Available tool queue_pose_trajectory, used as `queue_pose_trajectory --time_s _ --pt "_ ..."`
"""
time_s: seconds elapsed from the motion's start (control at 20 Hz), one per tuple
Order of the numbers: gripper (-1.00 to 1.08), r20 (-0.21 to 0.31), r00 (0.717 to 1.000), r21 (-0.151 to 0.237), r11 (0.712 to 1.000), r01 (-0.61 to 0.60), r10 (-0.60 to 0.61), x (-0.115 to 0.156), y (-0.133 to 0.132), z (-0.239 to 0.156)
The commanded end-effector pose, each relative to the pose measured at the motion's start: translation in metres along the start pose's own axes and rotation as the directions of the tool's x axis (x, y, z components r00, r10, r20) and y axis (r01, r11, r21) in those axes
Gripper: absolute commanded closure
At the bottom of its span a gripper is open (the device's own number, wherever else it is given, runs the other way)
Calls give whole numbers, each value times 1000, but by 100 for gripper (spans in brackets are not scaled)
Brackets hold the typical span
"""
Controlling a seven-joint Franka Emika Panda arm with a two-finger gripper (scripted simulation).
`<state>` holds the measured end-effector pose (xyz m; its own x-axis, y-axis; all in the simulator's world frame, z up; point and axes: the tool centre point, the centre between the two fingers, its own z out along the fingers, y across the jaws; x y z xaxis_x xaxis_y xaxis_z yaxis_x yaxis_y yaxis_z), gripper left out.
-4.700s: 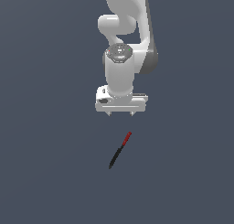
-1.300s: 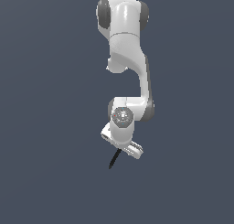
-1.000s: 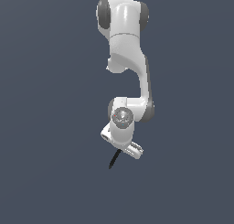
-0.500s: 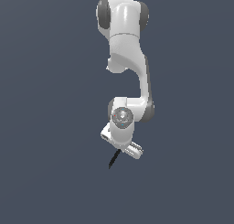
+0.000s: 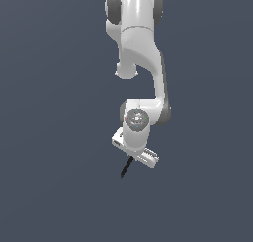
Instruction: Pick up the object and move it to a goal position.
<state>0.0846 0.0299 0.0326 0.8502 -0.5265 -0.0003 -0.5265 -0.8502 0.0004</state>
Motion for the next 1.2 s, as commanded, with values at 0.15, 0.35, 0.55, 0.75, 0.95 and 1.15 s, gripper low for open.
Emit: queue_pose_trajectory --time_s 0.15,0.35,0.55,0.75,0.95,1.15 --pt "108 -1 1000 1 1000 1 -1 -20 -8 -33" --pt "108 -1 1000 1 1000 1 -1 -41 -16 -68" --pt "108 -1 1000 1 1000 1 -1 -64 -25 -106" --pt "108 -1 1000 1 1000 1 -1 -86 -33 -143" --pt "108 0 1000 1 1000 1 -1 -103 -41 -175" --pt "108 -1 1000 0 1000 1 -1 -117 -48 -198"
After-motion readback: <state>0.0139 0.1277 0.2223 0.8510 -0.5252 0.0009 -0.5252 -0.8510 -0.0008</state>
